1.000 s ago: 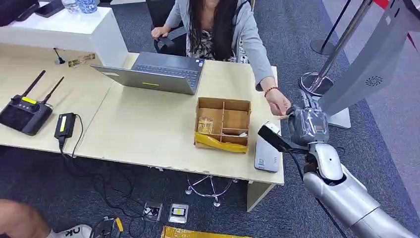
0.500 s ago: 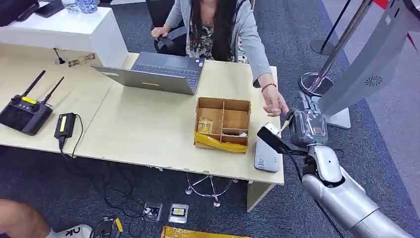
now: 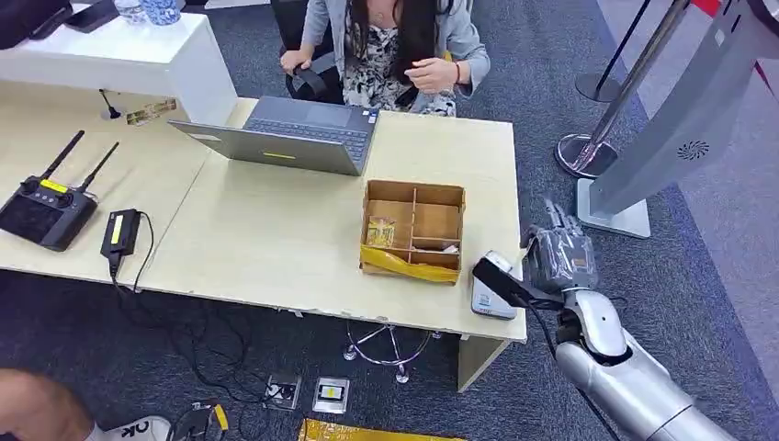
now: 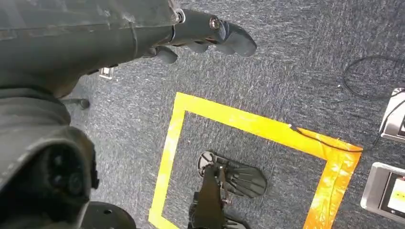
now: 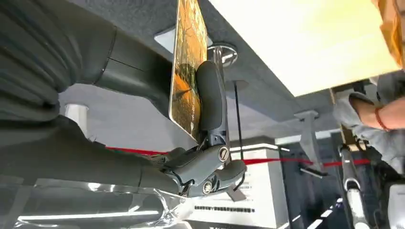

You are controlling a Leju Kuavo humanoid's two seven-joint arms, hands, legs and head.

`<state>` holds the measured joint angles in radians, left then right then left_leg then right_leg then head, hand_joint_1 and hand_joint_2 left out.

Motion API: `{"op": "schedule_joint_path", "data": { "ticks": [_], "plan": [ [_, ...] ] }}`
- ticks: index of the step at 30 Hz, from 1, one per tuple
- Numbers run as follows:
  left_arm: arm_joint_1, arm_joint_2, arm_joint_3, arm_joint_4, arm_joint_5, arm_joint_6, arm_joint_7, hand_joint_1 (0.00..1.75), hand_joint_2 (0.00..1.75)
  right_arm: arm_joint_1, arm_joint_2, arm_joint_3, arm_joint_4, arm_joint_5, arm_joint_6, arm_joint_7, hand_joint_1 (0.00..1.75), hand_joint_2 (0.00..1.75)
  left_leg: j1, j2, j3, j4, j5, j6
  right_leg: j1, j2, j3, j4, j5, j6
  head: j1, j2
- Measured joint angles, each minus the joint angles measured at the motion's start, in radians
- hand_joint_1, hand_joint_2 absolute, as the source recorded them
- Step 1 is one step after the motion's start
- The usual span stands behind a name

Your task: Pass the card to the sensor for recognition and then transmit it.

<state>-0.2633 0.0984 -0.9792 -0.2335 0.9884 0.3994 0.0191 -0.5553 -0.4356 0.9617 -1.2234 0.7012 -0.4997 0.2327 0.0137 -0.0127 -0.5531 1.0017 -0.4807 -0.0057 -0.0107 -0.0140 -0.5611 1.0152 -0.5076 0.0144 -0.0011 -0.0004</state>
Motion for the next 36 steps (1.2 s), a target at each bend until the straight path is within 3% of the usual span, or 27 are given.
{"op": "schedule_joint_path", "data": {
  "ticks": [11, 36],
  "plan": [
    [-0.005, -0.002, 0.000, 0.000, -0.012, -0.012, 0.004, 0.00, 0.00, 0.000, 0.032, 0.011, 0.108, -0.037, 0.043, -0.043, 1.75, 1.75, 0.000, 0.000, 0.000, 0.000, 0.000, 0.000, 0.000, 0.000, 0.000, 0.000, 0.000, 0.000, 0.000, 0.000],
    [-0.019, -0.008, -0.019, 0.000, -0.025, -0.024, 0.024, 0.00, 0.00, -0.037, 0.142, 0.031, 0.304, -0.075, 0.014, -0.091, 1.75, 1.75, 0.000, 0.001, 0.001, 0.000, 0.000, 0.000, 0.000, 0.001, 0.000, 0.000, 0.000, 0.000, 0.000, 0.000]
  ]
}}
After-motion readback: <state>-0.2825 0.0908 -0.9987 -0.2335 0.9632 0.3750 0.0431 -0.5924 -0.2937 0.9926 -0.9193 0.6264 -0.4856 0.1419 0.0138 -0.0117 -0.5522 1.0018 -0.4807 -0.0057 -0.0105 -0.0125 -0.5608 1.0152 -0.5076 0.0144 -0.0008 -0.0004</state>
